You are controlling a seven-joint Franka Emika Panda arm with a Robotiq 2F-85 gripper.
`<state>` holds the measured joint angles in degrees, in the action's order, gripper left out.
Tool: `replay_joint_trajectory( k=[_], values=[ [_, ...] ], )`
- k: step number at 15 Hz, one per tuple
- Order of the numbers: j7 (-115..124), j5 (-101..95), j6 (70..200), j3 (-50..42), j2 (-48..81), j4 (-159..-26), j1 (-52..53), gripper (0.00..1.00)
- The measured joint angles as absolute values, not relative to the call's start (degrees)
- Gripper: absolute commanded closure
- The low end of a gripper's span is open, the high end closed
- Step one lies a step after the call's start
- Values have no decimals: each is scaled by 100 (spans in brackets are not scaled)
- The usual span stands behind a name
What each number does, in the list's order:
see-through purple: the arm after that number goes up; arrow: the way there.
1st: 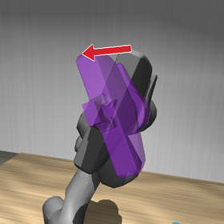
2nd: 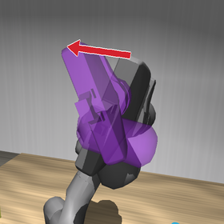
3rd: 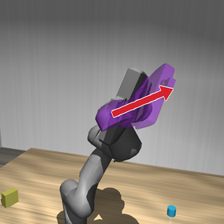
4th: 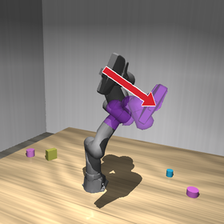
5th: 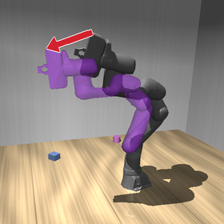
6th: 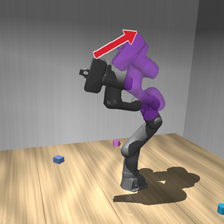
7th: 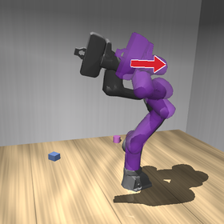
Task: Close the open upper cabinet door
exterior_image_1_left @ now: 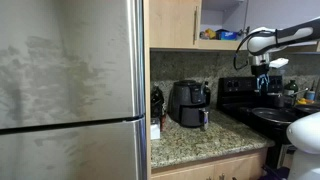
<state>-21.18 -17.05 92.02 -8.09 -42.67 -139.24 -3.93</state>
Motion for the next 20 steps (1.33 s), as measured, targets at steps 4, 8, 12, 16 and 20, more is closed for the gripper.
replay_joint_trajectory(
  k=[4,8,12,16,20],
  values=[
    [-1903,-1893,9050,-810,-4160,-13949,-389,0],
    [-1496,-2312,9161,-1118,-3717,-14346,-526,0],
    [-1533,-2325,9875,-1902,-4066,-15009,-970,0],
    [-1819,-2327,10432,-2720,-4900,-15516,-1699,0],
    [-1880,-2186,11107,-3295,-5361,-15554,-2098,0]
  ],
)
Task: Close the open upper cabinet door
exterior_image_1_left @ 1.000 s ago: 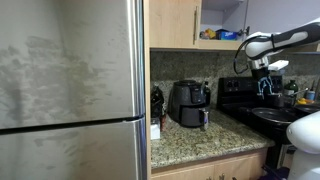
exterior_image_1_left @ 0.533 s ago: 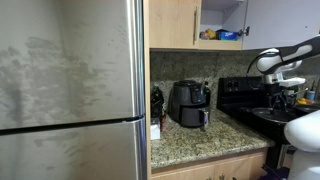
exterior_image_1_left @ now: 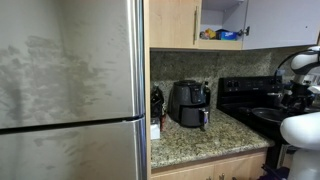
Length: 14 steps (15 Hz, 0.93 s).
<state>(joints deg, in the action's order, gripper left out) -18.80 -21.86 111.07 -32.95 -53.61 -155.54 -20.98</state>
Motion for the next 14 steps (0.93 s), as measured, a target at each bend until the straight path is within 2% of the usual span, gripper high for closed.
replay_joint_trajectory(
  k=[14],
  values=[
    [-1137,-955,12994,-4135,-5776,-14602,-2588,0]
  ],
)
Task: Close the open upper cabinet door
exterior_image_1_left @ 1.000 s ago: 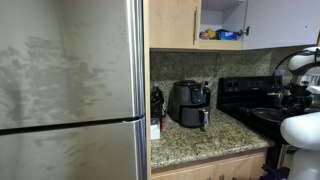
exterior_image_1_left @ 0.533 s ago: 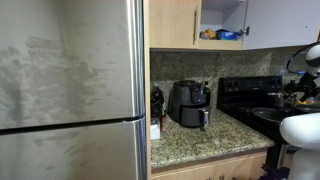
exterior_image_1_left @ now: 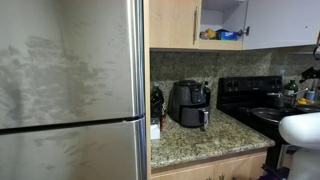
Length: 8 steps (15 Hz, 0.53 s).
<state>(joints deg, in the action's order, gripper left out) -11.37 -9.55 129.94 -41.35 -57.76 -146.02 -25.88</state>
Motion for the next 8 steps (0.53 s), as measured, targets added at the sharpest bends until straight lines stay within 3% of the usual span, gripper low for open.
replay_joint_trajectory(
  k=[8],
  values=[
    [-1340,-690,12675,-4164,-6609,-13921,-2682,0]
  ],
)
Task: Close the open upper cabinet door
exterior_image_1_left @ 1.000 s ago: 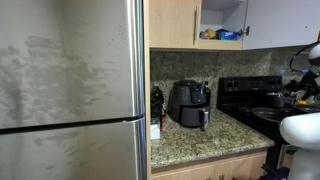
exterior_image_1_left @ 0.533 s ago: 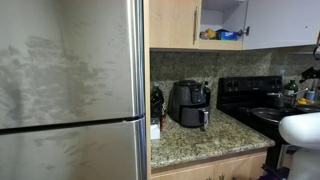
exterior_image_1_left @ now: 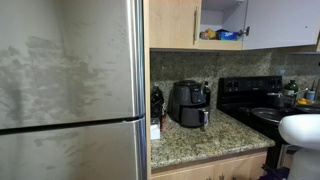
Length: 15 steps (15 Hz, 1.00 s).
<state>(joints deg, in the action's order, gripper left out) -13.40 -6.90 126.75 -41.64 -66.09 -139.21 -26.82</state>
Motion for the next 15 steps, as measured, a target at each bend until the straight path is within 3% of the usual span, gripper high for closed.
replay_joint_trajectory(
  k=[8,15],
  values=[
    [-394,-34,13170,-4068,-6657,-13177,-2464,0],
    [-58,518,13293,-3374,-6896,-12534,-1812,0]
  ],
)
